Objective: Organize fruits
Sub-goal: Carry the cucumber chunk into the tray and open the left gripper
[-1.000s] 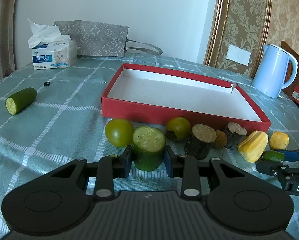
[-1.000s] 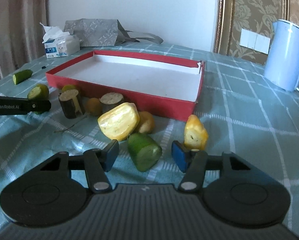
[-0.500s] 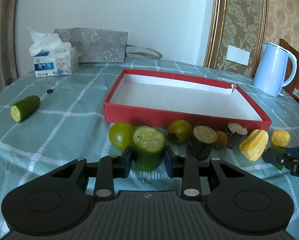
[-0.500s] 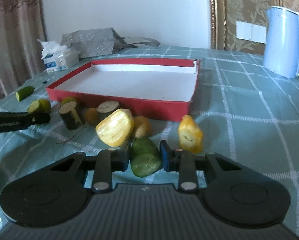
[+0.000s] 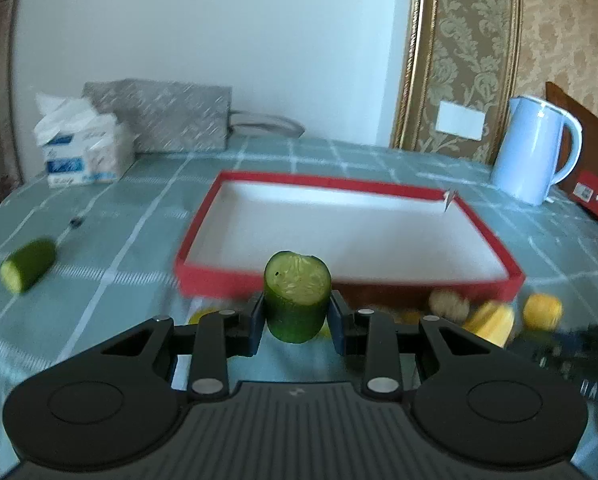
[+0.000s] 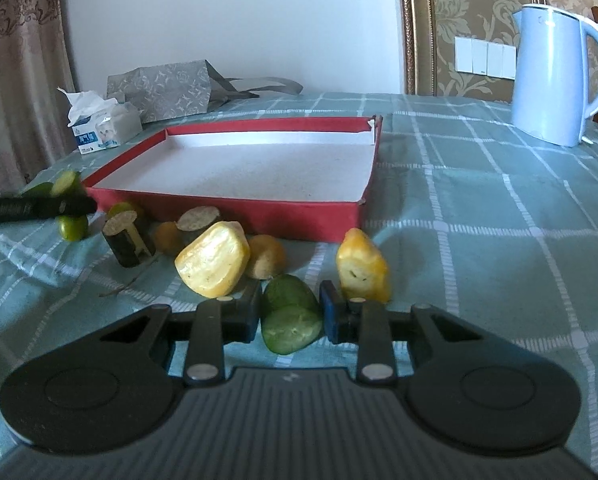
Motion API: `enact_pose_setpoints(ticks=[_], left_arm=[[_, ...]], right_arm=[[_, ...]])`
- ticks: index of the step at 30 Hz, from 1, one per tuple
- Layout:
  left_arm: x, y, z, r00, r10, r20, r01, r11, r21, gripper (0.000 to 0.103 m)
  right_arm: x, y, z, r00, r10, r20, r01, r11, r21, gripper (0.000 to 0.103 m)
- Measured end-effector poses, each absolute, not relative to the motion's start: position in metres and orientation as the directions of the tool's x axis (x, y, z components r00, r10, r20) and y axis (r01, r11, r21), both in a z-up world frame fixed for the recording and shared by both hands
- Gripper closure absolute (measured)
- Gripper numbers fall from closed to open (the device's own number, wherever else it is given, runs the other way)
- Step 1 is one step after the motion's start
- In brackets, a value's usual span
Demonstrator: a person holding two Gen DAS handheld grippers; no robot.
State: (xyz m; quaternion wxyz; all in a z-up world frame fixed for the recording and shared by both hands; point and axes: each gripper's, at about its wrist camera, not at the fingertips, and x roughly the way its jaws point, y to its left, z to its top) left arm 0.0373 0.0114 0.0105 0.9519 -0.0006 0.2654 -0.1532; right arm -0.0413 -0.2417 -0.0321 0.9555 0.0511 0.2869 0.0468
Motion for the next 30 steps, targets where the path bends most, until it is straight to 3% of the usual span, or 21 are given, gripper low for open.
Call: enact_pose_setpoints(ticks=[8,20,22,24,30], left_arm=[[0.113,-0.022,0.028,0.781,-0.276,-0.560,0.308,0.951,-0.039,0.071],[0.193,-0.046,-0.006,0.719,-0.186,-0.669,0.256,0.967,0.007,0.069],[0.193,-0.048,-0.007,0.735,-0.171,-0.656,0.244,0.970,0.019,0.054],[0.193,-0.051,-0.007,0.757,-0.156,-0.634,0.237,0.971,0.044,0.023],[0.173,-0.050,0.008,0.842,-0.104,-0.530,0.200,0.971,0.128,0.020]], right_arm=[[-0.041,-0.240,-0.032,0.831,0.115,-0.544,-0.058,0.991,0.120,0.074],[-0.042,-0.241,-0.032,0.831,0.117,-0.544,-0.059,0.991,0.123,0.073],[-0.041,-0.241,-0.032,0.831,0.116,-0.544,-0.060,0.991,0.121,0.073],[-0.041,-0.241,-0.032,0.831,0.117,-0.544,-0.060,0.991,0.122,0.073],[-0.041,-0.242,-0.032,0.830,0.122,-0.544,-0.062,0.990,0.127,0.073]])
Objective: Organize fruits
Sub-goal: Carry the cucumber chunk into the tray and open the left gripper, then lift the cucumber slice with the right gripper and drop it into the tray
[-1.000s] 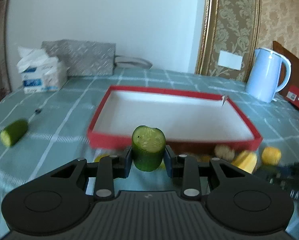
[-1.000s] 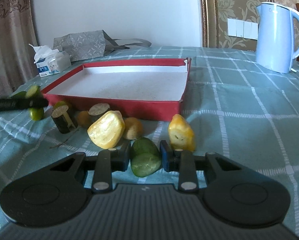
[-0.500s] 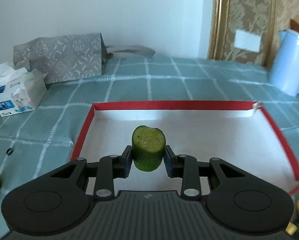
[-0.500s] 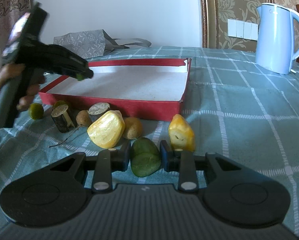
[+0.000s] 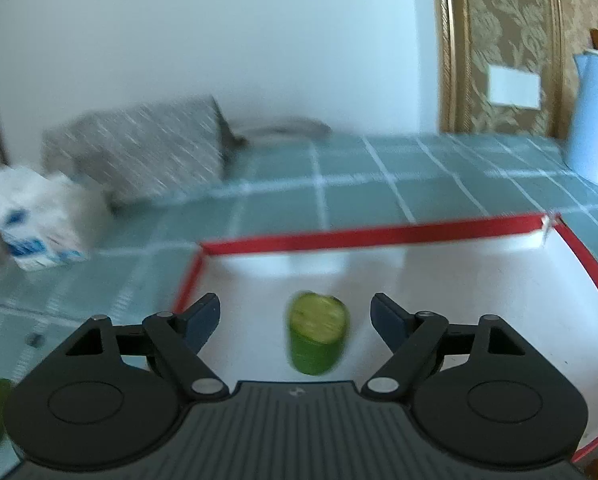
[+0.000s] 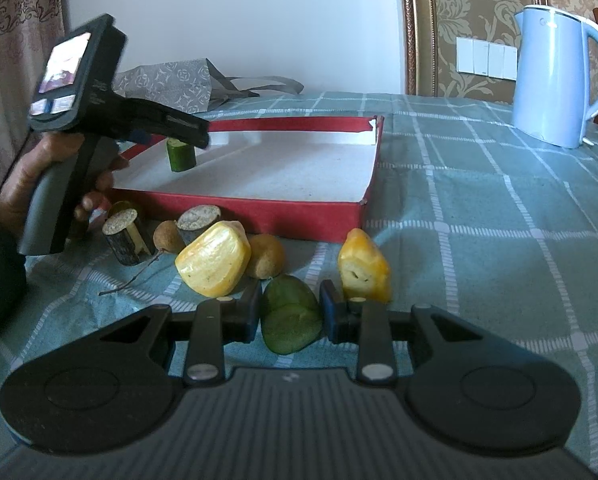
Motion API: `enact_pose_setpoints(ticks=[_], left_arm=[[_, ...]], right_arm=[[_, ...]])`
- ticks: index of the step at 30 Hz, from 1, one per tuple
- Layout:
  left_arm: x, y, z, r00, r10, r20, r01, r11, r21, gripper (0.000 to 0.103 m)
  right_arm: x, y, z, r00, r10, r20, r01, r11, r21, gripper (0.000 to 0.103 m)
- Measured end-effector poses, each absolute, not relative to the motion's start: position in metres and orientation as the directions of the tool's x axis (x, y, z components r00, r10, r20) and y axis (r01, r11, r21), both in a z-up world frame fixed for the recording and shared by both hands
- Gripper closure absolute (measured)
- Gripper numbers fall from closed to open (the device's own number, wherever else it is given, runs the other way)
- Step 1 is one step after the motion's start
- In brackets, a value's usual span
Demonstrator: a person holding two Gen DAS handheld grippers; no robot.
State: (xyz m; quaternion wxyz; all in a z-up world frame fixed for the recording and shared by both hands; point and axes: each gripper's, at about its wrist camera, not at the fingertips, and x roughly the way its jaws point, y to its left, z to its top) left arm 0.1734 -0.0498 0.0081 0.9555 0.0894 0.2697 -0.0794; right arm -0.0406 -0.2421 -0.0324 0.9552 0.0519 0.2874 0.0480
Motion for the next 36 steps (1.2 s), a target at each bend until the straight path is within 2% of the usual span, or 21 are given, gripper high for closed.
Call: enact_pose_setpoints(ticks=[5,9,13,16,22,27,30,36], left_arm=[[0.124,-0.016,0.029,0.888,-0.135,-0.439,0.183,0.981,0.069,0.020],[0.075,0.007,0.028,0.897,-0.131,-0.423,0.154,0.988,0.020,0.015],[0.042,0.020,0.013,0.874,-0.123,-0.470,0.136,0.991,-0.005,0.015],[0.032,0.027,0.002,0.836,-0.181,-0.517,0.184,0.982,-0.046,0.015],[0.034,0.023,-0.027,0.787,-0.148,-0.598,0.185,0.983,-0.001,0.013],[0.036,0.027,-0.030,0.782,-0.147,-0.605,0.164,0.986,-0.028,0.000],[0.037,0.018,-0.031,0.780,-0.114,-0.616,0.166,0.986,0.028,0.000],[0.036,0.019,-0.031,0.777,-0.121,-0.617,0.167,0.986,0.018,0.000]], right_arm=[[-0.041,-0.241,-0.032,0.830,0.120,-0.545,-0.062,0.990,0.124,0.073],[-0.041,-0.240,-0.032,0.830,0.116,-0.546,-0.062,0.991,0.116,0.073],[-0.041,-0.240,-0.033,0.830,0.116,-0.546,-0.062,0.991,0.116,0.073],[-0.040,-0.240,-0.033,0.829,0.114,-0.547,-0.062,0.992,0.113,0.073],[-0.040,-0.240,-0.033,0.830,0.112,-0.547,-0.061,0.992,0.109,0.073],[-0.041,-0.240,-0.033,0.830,0.110,-0.547,-0.061,0.992,0.107,0.073],[-0.040,-0.239,-0.033,0.830,0.111,-0.547,-0.061,0.992,0.108,0.073],[-0.041,-0.240,-0.033,0.835,0.094,-0.542,-0.045,0.994,0.103,0.073]])
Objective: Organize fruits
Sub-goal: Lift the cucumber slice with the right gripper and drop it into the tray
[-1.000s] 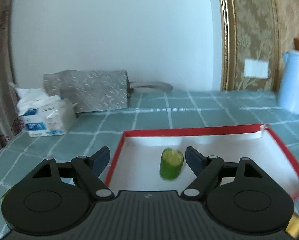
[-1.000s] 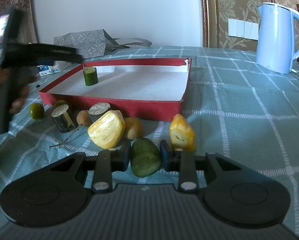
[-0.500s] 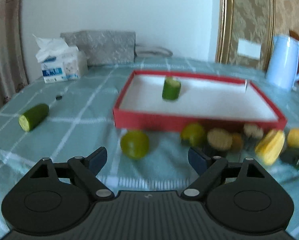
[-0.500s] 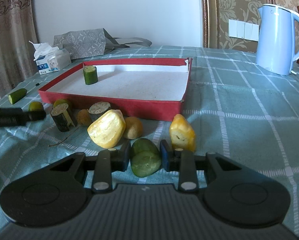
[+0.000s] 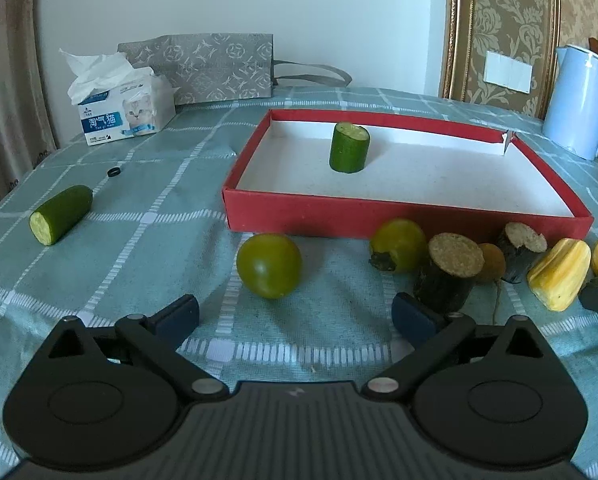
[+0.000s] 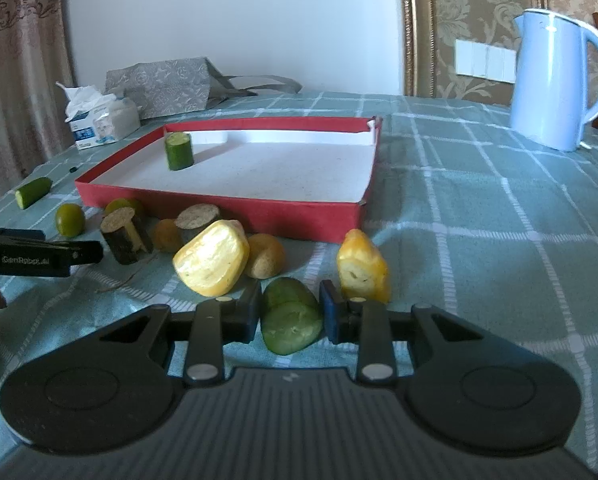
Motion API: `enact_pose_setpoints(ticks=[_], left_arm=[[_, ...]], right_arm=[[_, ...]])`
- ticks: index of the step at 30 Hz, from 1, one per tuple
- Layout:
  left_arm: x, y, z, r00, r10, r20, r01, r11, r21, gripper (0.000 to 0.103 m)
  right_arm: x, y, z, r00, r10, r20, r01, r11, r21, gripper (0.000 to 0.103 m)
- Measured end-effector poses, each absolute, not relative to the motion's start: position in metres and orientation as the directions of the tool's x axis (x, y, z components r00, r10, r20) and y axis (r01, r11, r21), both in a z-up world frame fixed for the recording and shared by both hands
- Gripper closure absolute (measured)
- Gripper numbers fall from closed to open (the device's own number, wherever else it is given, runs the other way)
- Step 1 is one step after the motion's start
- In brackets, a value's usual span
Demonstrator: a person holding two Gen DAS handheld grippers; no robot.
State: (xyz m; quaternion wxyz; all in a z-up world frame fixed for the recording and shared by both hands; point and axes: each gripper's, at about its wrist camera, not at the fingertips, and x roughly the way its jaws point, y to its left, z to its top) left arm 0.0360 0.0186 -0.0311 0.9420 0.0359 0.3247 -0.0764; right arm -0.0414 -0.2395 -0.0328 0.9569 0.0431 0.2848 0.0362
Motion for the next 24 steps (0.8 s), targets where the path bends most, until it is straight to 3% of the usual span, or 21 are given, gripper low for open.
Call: enact_pose_setpoints(ticks=[6,16,24], left_arm=[[0.037,0.019,-0.031,0.777,-0.121,-0.617,0.167,0.986,0.017,0.000],[0.037,0.019,-0.031,0.777,-0.121,-0.617,0.167,0.986,0.017,0.000],[0.036,0.019,-0.031,0.777,-0.121,-0.617,0.167,0.986,0.018,0.000]], right_arm=[[-0.039,-0.244,-0.025,0.835,0.107,-0.540,-0.037,0.990,0.138,0.074],[0.016,-0.218,0.021,0.887,0.058,-0.459,-0.072,0.997,-0.014,0.074],[0.104,-0.200,0.010,0.816,0.071,-0.574,-0.083,0.997,0.006,0.074]])
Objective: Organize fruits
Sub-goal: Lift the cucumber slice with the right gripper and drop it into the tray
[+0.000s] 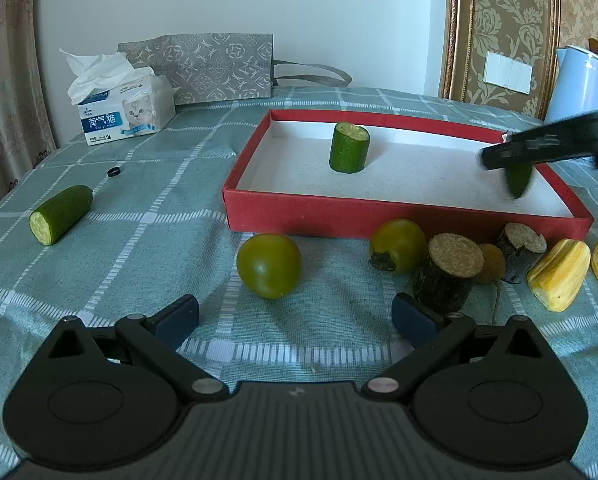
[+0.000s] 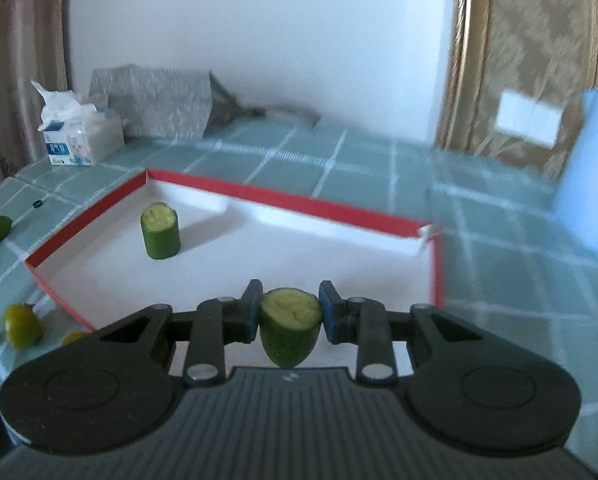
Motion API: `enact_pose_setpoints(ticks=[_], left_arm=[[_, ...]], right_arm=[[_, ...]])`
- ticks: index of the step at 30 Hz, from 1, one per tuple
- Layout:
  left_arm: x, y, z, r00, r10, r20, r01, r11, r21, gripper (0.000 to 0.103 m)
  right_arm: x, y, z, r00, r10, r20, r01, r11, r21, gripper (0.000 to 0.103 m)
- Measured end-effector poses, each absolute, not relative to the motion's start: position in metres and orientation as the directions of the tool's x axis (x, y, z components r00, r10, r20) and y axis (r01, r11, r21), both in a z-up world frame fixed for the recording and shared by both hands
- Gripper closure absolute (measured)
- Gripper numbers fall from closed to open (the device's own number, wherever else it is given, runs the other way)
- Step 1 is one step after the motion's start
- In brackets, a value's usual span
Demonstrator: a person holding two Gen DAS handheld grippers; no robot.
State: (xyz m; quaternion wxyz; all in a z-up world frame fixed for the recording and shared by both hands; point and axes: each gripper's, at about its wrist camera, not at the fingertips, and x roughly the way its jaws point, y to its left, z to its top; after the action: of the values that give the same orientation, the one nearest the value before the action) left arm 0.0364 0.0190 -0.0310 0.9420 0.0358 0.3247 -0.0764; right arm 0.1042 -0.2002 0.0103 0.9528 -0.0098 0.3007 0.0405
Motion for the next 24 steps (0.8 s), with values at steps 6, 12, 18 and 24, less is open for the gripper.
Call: enact_pose_setpoints(ticks=[6,12,18,24], left_arm=[[0.037,0.019,-0.031,0.777,-0.121,-0.617,0.167,0.986,0.017,0.000],[0.037,0.019,-0.031,0.778,-0.121,-0.617,0.167,0.986,0.017,0.000],[0.038,0.019,-0.031,0.777,-0.122,-0.617,0.167,0.986,0.016,0.000],[0.037,0.019,-0.031,0.778,-0.122,-0.617,0.167,0.986,0.015,0.000]], right_arm=[[0.126,-0.187,-0.006,0.791,0.028,-0.611,-0.058,0.998,-0.028,0.068],[0.103,-0.190,0.019,0.876,-0.018,-0.481,-0.016,0.998,-0.066,0.019],[0.027,-0.215,0.055,0.979,-0.163,-0.119,0.165,0.986,0.007,0.000],[-0.022,-0.232,0.030,0.980,-0.088,-0.179,0.092,0.996,0.014,0.000]])
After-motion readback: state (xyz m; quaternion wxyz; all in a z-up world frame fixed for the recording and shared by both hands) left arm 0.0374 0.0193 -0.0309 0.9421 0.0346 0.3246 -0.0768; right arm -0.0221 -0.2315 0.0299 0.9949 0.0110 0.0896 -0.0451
